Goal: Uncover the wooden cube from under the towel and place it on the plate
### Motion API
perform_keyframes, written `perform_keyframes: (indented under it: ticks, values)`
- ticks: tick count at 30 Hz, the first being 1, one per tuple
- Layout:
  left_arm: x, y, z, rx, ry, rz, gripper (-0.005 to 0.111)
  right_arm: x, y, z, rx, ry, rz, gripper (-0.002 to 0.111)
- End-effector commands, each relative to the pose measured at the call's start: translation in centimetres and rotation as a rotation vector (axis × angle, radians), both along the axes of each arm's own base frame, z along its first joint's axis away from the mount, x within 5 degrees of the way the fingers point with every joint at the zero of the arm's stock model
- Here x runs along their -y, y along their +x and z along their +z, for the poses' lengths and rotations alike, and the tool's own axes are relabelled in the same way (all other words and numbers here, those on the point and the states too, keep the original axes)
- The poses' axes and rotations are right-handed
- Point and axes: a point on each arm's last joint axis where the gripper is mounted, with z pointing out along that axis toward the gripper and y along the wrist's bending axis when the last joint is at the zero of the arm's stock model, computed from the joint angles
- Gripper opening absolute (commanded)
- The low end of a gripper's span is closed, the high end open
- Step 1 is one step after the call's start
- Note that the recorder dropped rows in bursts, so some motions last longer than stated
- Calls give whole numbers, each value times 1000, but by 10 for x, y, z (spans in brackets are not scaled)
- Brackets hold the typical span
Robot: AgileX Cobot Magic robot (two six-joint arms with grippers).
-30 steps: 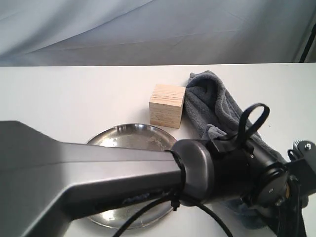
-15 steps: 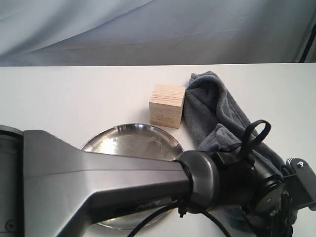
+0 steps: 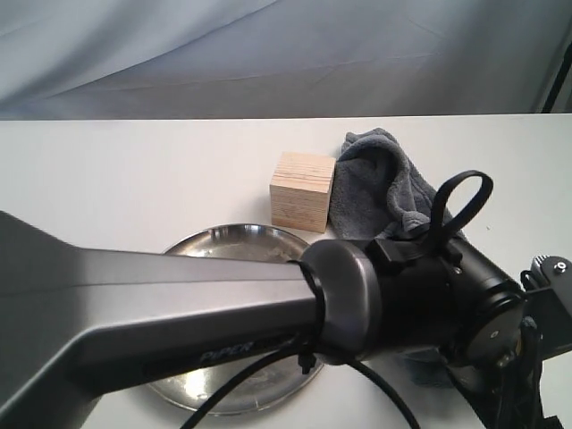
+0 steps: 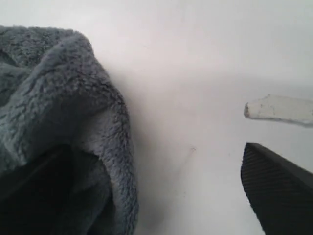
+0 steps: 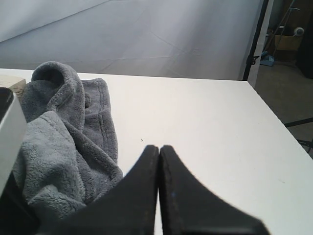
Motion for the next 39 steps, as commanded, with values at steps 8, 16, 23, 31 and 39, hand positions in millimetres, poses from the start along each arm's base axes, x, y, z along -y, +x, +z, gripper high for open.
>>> perform_keyframes:
  ticks: [8, 16, 23, 31, 39]
  values:
    - [-12, -6, 4, -23, 133, -43, 90, 0, 0, -2, -6, 9, 5, 3]
    - [-13, -7, 22, -9, 99, -43, 90, 0, 0, -2, -6, 9, 5, 3]
    - [-13, -6, 34, 13, 59, -41, 92, 0, 0, -2, -6, 9, 5, 3]
    - [-16, -6, 58, 47, 6, -38, 105, 0, 0, -2, -6, 9, 5, 3]
    - [-32, 46, 108, 109, -279, 288, 105, 0, 0, -2, -6, 9, 5, 3]
